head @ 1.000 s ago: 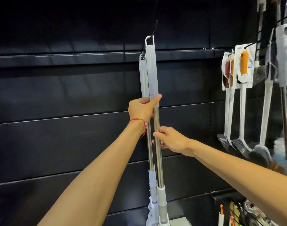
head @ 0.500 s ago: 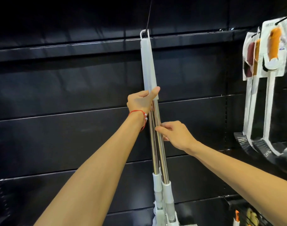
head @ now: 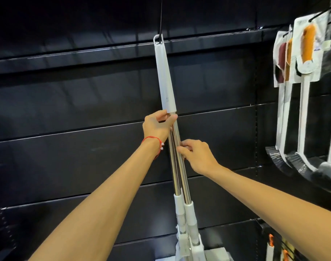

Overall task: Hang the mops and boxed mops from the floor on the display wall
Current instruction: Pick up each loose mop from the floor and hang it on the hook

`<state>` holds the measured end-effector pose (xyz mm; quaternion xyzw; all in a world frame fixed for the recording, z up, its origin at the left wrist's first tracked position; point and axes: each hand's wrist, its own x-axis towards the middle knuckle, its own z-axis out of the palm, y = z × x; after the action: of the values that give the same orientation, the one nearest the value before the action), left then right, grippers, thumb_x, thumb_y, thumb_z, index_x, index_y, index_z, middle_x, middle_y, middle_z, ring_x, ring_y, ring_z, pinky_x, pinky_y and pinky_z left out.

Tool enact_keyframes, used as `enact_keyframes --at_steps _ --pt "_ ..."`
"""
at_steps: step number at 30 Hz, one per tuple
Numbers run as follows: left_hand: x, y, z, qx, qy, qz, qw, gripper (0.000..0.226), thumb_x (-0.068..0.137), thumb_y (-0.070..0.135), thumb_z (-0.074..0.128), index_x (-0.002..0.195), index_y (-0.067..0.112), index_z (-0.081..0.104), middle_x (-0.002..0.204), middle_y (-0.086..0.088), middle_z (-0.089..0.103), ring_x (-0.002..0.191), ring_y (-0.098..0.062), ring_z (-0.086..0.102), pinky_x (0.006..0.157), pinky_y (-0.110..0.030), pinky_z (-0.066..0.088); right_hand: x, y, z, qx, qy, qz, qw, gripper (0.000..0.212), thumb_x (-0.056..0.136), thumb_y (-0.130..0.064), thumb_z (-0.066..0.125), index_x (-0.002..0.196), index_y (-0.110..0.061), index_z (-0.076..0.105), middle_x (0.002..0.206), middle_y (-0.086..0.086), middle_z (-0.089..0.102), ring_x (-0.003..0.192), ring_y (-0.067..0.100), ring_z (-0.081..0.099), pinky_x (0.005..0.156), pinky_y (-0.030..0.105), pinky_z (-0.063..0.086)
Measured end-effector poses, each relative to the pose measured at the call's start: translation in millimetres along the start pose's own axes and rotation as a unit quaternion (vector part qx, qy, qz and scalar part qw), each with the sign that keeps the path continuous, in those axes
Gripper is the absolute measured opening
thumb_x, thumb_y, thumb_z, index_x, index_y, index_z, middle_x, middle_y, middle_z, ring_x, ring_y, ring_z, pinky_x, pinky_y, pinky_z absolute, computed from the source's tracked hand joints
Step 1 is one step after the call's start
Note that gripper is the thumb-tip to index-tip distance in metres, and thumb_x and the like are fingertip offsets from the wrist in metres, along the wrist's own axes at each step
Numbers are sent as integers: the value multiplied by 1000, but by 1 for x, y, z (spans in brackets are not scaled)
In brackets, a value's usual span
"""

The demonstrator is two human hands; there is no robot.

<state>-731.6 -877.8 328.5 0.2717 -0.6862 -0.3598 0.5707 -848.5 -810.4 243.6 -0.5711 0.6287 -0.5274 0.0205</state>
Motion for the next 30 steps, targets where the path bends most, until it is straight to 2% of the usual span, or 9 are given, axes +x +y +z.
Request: enact_keyframes --at_steps 2,5,8,11,15,18,22,26,30 --pt "-16 -13 -17 83 -45 20 995 27 96 26 72 122 17 74 108 6 76 99 -9 70 98 -35 57 -16 -1 -3 -52 42 -10 998 37 102 -36 63 135 -20 64 106 -9 73 93 7 69 90 26 58" --pt "-48 -37 -50 217 -86 32 972 29 102 33 60 127 21 70 122 3 73 104 -9 66 100 -28 51 -47 -7 -12 -139 107 -58 983 32 102 -42 59 131 -28 66 112 -12 73 96 7 69 86 26 57" --pt "-84 -53 -84 376 -122 56 917 35 101 40 56 135 33 62 130 11 67 115 -13 65 100 -40 53 -78 -19 -15 -245 73 -111 960 27 101 -40 60 120 -26 70 114 -9 73 102 11 66 83 25 54" --pt "-126 -61 -112 473 -166 97 860 43 102 35 57 145 32 53 140 9 61 123 -17 62 96 -42 53 -114 -33 -5 -325 35 -141 935 28 96 -45 60 109 -22 72 104 -7 71 92 13 62 77 30 59" --pt "-186 -67 -145 513 -203 128 825 46 102 36 56 147 30 50 140 6 61 122 -19 61 92 -41 55 -168 -48 17 -366 -27 -151 918 33 94 -49 58 103 -21 71 101 -4 69 85 12 56 73 26 49" --pt "-231 -70 -171 541 -230 130 798 46 103 39 52 148 29 49 143 6 58 124 -21 59 93 -41 54 -207 -63 33 -384 -64 -159 907 35 92 -48 57 103 -19 72 103 -1 71 88 17 61 75 33 54" --pt "-285 -68 -204 555 -243 118 787 45 104 40 50 148 27 49 143 4 58 123 -21 60 94 -38 55 -257 -81 53 -385 -100 -171 901 34 92 -49 56 102 -20 71 100 0 71 86 20 63 76 36 55" --pt "-338 -61 -235 558 -226 87 794 44 104 39 51 146 25 53 142 2 60 121 -22 62 94 -38 56 -307 -90 75 -392 -146 -191 888 31 89 -49 58 93 -20 70 90 -1 69 82 20 62 73 39 58" --pt "-398 -52 -265 605 -211 74 764 43 101 38 54 141 22 57 133 1 64 113 -25 64 85 -41 56 -358 -98 95 -368 -186 -225 883 31 85 -44 57 88 -16 69 85 3 67 79 26 62 66 41 52"
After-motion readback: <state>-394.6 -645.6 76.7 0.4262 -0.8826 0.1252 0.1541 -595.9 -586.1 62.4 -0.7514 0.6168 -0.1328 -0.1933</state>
